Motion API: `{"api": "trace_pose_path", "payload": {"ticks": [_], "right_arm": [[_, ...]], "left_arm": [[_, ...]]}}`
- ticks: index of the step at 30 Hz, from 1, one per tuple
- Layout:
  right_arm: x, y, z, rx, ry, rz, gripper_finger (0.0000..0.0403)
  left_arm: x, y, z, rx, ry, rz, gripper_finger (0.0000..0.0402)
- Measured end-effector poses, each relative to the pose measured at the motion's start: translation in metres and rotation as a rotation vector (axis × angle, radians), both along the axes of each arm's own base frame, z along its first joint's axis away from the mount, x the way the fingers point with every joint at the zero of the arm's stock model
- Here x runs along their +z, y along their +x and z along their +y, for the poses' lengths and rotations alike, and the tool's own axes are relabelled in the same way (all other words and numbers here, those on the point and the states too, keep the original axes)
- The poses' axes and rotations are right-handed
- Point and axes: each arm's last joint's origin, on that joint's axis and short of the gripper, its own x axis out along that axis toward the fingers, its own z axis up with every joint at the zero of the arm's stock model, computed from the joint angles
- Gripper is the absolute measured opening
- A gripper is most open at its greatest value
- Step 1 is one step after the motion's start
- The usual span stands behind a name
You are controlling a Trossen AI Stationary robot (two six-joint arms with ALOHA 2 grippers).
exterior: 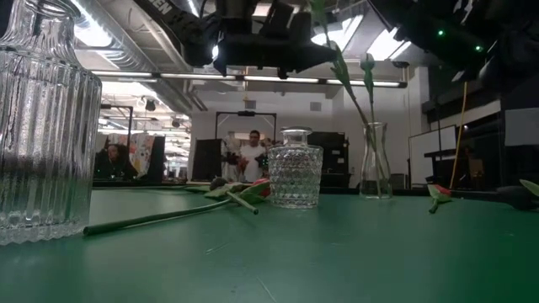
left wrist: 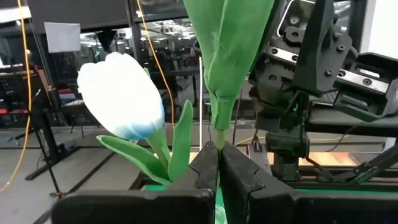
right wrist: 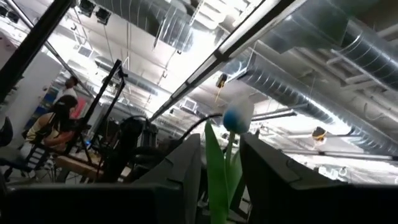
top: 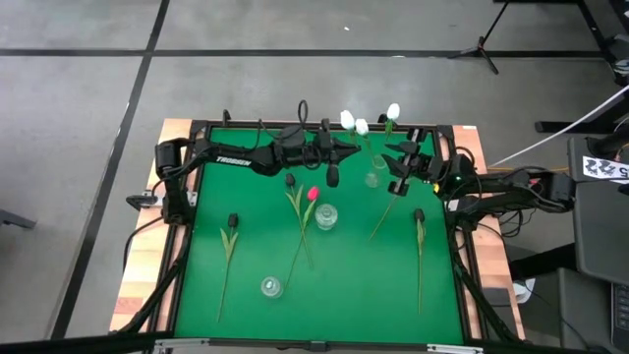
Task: Sort flowers into vase by color
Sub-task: Put the white tulip into the top transparent flower vase
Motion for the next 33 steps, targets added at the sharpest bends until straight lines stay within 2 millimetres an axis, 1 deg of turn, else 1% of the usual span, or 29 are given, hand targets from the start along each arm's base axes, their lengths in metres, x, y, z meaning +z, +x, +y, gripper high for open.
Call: {"api": "trace_pose_path", "payload": {"ticks": [9,12,16,18,21,24,33], "right_arm": [[0.0,0.0,0.0,0.0,0.002,0.004,0.0113],[0.0,0.0,0.0,0.0,0.003,0.003,0.0113],[0.0,0.0,0.0,-0.002,0.003,0.0,0.0113],[0.0,0.0,0.0,-0.005,0.006,-0.003,0.0113],[0.001,-0.001,0.0,-0.004,0.004,-0.014,0.0113],[0.002,-0.001,0.0,-0.002,0.004,-0.022,0.0113],[0.002,-0.002,0.0,-0.003,0.002,-0.028,0.0113]], "left_arm": [[0.004,0.0,-0.002,0.008,0.022,-0.036,0.0003],[0.003,0.004,-0.001,0.008,0.019,-0.03,0.0003],[-0.002,0.017,0.0,0.003,0.004,0.011,0.0003],[0.001,0.025,0.002,0.002,0.004,0.029,0.0003],[0.001,0.031,0.003,0.001,-0.006,0.081,0.0003],[-0.003,0.031,0.005,0.004,-0.011,0.112,0.0003],[-0.006,0.031,0.007,-0.008,-0.015,0.121,0.0003]]}}
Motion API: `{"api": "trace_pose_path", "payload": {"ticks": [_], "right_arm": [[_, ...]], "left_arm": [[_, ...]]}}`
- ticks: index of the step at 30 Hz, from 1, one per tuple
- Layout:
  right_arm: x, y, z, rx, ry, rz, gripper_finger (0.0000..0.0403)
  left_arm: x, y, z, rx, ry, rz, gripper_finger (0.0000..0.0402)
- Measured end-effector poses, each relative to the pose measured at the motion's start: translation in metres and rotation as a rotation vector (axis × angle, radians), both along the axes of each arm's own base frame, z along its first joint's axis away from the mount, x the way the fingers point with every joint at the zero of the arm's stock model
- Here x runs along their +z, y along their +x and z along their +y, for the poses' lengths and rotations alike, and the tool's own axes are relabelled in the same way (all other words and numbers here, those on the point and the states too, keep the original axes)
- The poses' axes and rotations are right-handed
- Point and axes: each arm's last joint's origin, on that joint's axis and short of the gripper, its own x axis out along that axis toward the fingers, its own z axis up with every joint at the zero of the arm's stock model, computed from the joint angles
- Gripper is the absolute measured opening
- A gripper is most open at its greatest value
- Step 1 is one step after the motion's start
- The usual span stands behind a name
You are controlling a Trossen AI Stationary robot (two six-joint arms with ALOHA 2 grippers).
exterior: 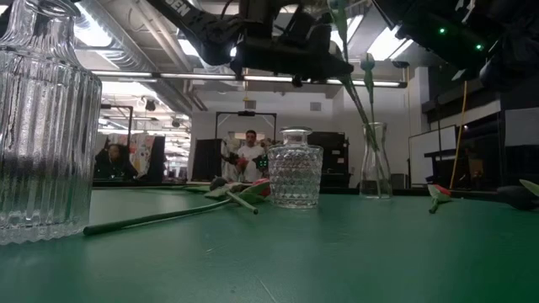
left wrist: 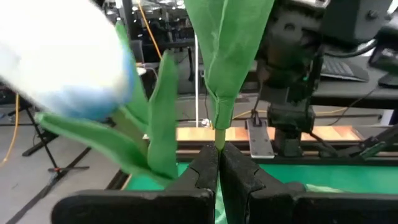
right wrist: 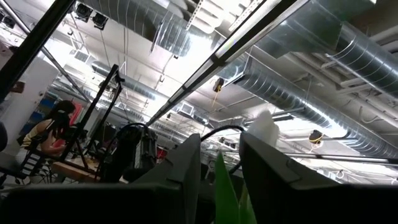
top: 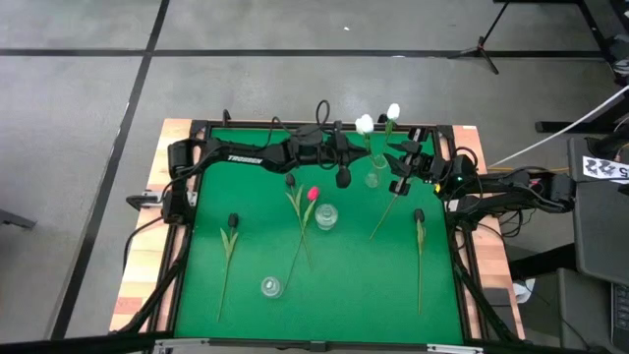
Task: Sort flowers into vase by color
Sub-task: Put the white tulip into the top transparent flower vase
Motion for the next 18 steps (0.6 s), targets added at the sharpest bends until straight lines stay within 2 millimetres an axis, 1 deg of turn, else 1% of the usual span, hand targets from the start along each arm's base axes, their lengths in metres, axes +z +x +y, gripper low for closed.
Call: {"api": "trace_pose_path", "payload": {"ticks": [8,11,18], "right_arm": [[0.0,0.0,0.0,-0.003,-0.002,0.0,0.0113],[-0.0003,0.0002,-0.0001,-0.006,-0.004,0.003,0.0113],[-0.0091,0.0062,-0.0047,-0.096,0.031,0.103,0.0113]], "left_arm": [[0.0027,-0.0001,0.0001,-0.002,0.008,-0.023,0.0003],[-0.0003,0.0021,0.001,-0.004,0.007,-0.02,0.0003],[0.002,0.0043,0.0035,-0.026,0.029,0.026,0.0003]]}}
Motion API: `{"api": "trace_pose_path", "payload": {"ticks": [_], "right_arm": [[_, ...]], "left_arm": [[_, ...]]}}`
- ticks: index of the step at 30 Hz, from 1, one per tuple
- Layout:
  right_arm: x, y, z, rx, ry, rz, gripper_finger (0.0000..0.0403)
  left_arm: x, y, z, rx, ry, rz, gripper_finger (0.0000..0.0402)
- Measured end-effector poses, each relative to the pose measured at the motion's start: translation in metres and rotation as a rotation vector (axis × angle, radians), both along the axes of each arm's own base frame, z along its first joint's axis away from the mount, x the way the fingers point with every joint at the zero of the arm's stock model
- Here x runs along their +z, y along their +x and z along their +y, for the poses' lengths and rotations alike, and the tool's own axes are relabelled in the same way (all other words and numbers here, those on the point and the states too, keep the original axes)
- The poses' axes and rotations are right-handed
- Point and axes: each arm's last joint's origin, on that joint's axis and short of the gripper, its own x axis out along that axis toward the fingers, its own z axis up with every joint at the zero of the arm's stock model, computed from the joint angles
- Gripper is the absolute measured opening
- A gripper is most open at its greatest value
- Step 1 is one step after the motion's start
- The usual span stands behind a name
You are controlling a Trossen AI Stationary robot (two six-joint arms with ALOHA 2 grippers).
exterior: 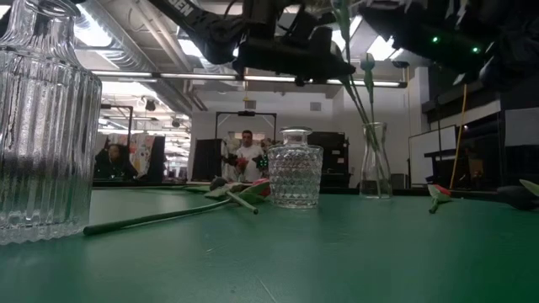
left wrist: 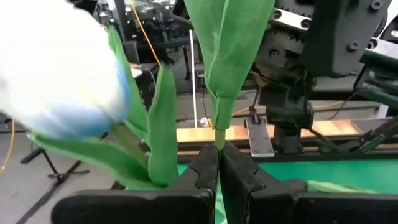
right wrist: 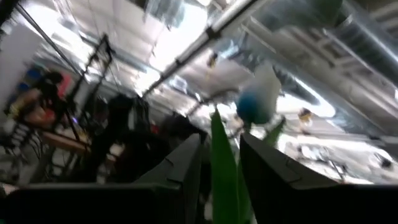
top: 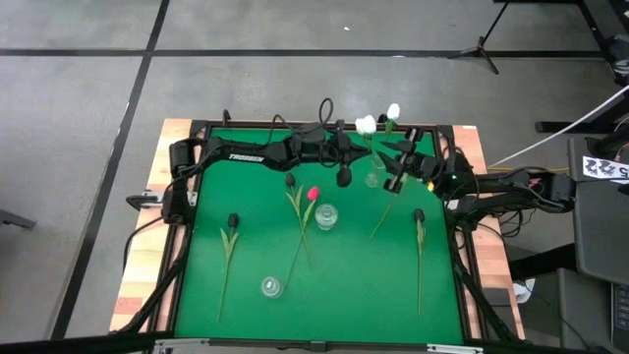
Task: Sort flowers into vase by color
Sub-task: Put the white tulip into the top transparent flower vase
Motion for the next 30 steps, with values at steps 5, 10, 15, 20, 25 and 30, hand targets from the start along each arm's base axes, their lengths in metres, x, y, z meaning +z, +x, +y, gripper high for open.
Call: {"api": "trace_pose_path", "payload": {"ticks": [5,10,15,20,25,30], "right_arm": [[-0.007,0.003,-0.004,-0.072,0.054,0.069,0.0113],[-0.014,0.006,-0.006,-0.104,0.102,0.135,0.0113],[-0.016,0.007,-0.006,-0.104,0.114,0.165,0.0113],[-0.017,0.007,-0.006,-0.085,0.127,0.17,0.0113],[-0.017,0.007,-0.006,-0.071,0.123,0.177,0.0113],[-0.012,0.004,-0.004,-0.063,0.111,0.152,0.0113]], "left_arm": [[-0.003,-0.001,0.003,0.005,-0.022,0.028,0.0003],[-0.005,-0.001,0.003,0.004,-0.006,0.046,0.0003],[-0.005,-0.001,0.003,0.004,-0.005,0.045,0.0003],[-0.004,-0.001,0.001,0.0,-0.004,0.043,0.0003],[-0.004,0.001,-0.004,-0.01,0.0,0.043,0.0004],[-0.004,0.002,-0.008,-0.02,0.01,0.043,0.0026]]}}
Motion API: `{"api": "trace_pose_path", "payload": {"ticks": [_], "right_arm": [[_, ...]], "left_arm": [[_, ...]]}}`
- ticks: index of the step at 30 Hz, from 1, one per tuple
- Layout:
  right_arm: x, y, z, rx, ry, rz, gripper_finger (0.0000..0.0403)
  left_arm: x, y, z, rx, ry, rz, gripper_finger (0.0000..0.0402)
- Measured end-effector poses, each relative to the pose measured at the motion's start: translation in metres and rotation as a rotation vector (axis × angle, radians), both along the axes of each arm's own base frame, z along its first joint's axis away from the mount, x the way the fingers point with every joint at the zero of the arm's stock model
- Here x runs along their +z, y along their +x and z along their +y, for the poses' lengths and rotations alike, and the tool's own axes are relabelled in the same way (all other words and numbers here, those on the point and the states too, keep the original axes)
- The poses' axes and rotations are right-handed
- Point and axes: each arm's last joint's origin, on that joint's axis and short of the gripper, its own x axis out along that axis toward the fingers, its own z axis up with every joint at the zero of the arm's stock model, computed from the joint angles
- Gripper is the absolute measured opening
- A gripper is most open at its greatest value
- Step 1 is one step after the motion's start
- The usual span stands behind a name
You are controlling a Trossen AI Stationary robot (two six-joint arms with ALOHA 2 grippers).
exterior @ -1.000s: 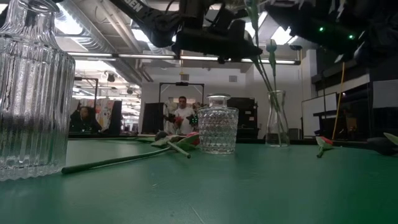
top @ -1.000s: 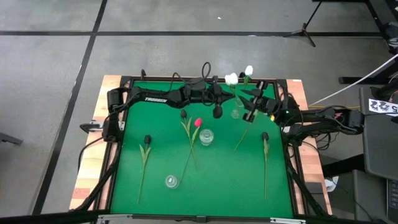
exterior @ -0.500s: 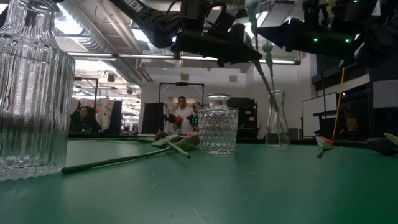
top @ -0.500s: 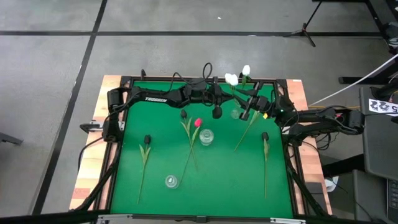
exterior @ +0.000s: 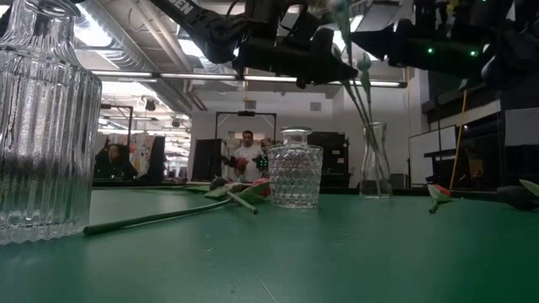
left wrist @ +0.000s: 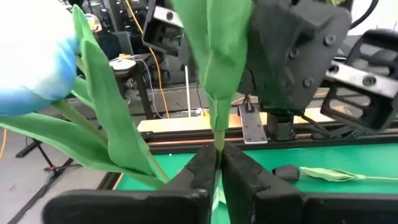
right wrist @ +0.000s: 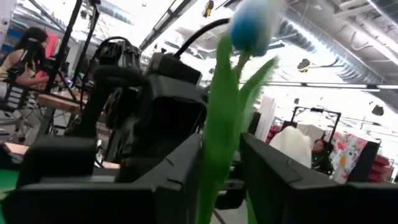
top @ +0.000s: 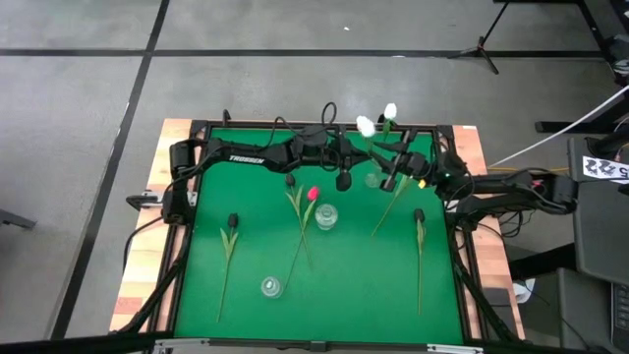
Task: Sort flowers into vase by color
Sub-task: Put the white tulip into the top transparent flower vase, then put the top left red tulip into the middle transparent flower vase
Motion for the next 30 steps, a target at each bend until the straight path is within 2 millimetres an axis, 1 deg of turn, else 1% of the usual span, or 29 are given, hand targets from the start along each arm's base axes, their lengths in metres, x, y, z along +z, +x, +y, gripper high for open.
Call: {"api": "trace_pose_path", "payload": {"ticks": [7,17,20,22,25,30], "right_arm": [[0.0087,-0.0066,0.0027,0.0,-0.015,-0.036,0.0113],[0.0087,-0.0078,0.0032,0.003,-0.001,-0.019,0.0113],[0.0094,-0.0084,0.0034,0.004,-0.001,-0.023,0.0113],[0.0102,-0.0088,0.0036,0.004,-0.004,-0.029,0.0113],[0.0103,-0.0088,0.0036,0.006,-0.001,-0.032,0.0113],[0.0104,-0.0089,0.0036,0.006,0.0,-0.033,0.0113]], "left_arm": [[-0.0003,0.0002,-0.0013,-0.012,0.024,0.004,0.009],[-0.0005,0.0002,-0.0013,-0.016,0.057,0.01,0.0177],[-0.0013,0.0009,-0.0005,-0.014,0.066,0.068,0.0199],[0.0007,0.002,0.0002,-0.011,0.087,0.109,0.0211],[0.0041,0.003,0.0008,-0.007,0.133,0.116,0.0226],[0.0034,0.002,0.0046,0.023,0.119,0.136,0.0234]]}}
